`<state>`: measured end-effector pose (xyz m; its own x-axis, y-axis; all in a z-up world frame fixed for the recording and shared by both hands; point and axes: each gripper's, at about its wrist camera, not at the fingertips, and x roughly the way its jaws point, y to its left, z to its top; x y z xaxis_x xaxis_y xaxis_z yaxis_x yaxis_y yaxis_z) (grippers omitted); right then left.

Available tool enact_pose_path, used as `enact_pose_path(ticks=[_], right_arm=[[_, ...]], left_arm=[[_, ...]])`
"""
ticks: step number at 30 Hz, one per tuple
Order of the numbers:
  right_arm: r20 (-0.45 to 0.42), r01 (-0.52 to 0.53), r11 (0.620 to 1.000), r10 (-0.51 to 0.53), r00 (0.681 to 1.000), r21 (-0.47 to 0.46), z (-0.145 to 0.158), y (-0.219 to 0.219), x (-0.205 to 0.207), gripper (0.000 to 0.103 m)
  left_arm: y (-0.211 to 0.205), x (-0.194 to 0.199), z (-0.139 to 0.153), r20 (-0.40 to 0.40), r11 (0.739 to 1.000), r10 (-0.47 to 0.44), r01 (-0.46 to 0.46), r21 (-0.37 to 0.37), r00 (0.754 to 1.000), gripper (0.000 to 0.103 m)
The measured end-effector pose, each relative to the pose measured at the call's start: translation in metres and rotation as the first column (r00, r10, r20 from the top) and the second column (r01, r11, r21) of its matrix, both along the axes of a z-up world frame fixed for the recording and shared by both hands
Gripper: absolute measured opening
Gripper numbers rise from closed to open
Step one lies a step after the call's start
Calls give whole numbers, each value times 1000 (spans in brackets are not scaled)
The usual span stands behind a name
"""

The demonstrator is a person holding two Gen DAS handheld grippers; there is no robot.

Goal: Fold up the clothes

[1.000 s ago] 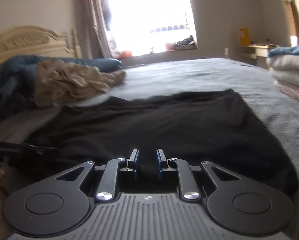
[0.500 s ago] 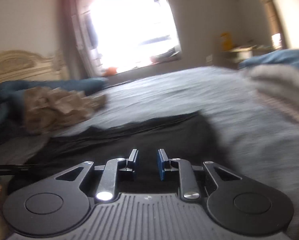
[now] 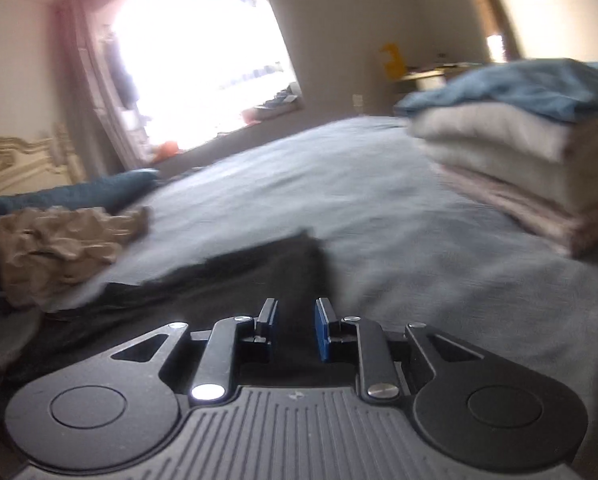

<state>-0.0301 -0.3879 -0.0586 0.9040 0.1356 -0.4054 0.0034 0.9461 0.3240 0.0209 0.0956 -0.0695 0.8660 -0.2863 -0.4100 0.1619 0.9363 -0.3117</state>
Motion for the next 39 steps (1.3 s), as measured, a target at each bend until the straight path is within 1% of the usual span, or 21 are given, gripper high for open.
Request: enact_pose_path(ticks=[2,5,7,9,10,11,12,13,15,17,19,21,23,26,30,31,33,35,37,38,39], right_arm=[[0,-100,995,100,995,1,0,26,14,22],[-57,-206,978,205,977,-9,-11,62,40,22],[-105,-191,982,188,977,-15,-19,58,55,21],[-133,-113,993,109,985,-22,-20,34,62,16],[-141,-71,997,67,988,-25,-19,21,64,10],[-148,-30,999,25,989,-29,-17,7,66,10],[-151,10,999,-16,988,-40,-14,-5,67,11],[-136,37,996,-48,990,-79,-5,-9,67,18],[-99,25,989,-39,994,-143,11,-5,69,19],[-87,-62,989,51,995,-132,20,12,77,19],[-125,-182,978,169,978,-101,15,34,94,19],[-187,-264,961,246,951,-79,3,52,115,19],[-237,-238,967,211,948,-93,-10,53,138,18],[-239,-91,988,59,969,-126,-9,28,159,18],[-206,-144,984,121,971,-101,14,29,157,22],[-203,-170,981,148,968,-92,18,32,157,22],[-239,-320,946,301,923,-44,11,61,168,22],[-270,-449,893,433,860,1,4,89,180,22],[-322,-459,888,428,845,-27,-10,107,199,21],[-323,-434,899,394,860,-60,-15,109,208,19],[-307,-399,914,360,881,-73,-16,107,217,19]], left_arm=[[-9,5,4,20,998,-56,57,-12,998,55],[-25,22,-2,-23,993,-115,116,19,993,59],[-25,35,-17,-88,996,-82,85,29,993,58],[-7,37,-20,-109,996,-69,63,-62,992,50],[2,38,-22,-120,993,-64,51,-107,991,49],[10,39,-23,-130,988,-58,39,-148,990,50],[13,39,-17,-120,991,-44,27,-134,992,52],[14,39,-11,-109,993,-29,16,-120,994,57],[8,42,0,-65,998,-21,17,-63,998,59],[-3,52,6,-48,995,-77,73,-73,996,60],[-19,73,5,-80,988,-144,138,-75,986,61],[-33,95,-4,-135,989,-149,147,-22,980,61],[-40,116,-16,-198,992,-99,112,55,975,55],[-27,126,-5,-182,997,-68,73,21,981,56],[-29,125,17,-104,995,-51,59,81,993,61],[-35,129,19,-107,993,-96,103,65,990,61],[-50,139,16,-137,979,-193,200,37,972,62],[-70,152,7,-188,962,-257,269,41,948,62],[-85,166,-6,-217,955,-228,262,142,949,61],[-85,172,-11,-208,956,-196,235,178,958,60],[-80,177,-10,-205,964,-175,211,164,963,60]])
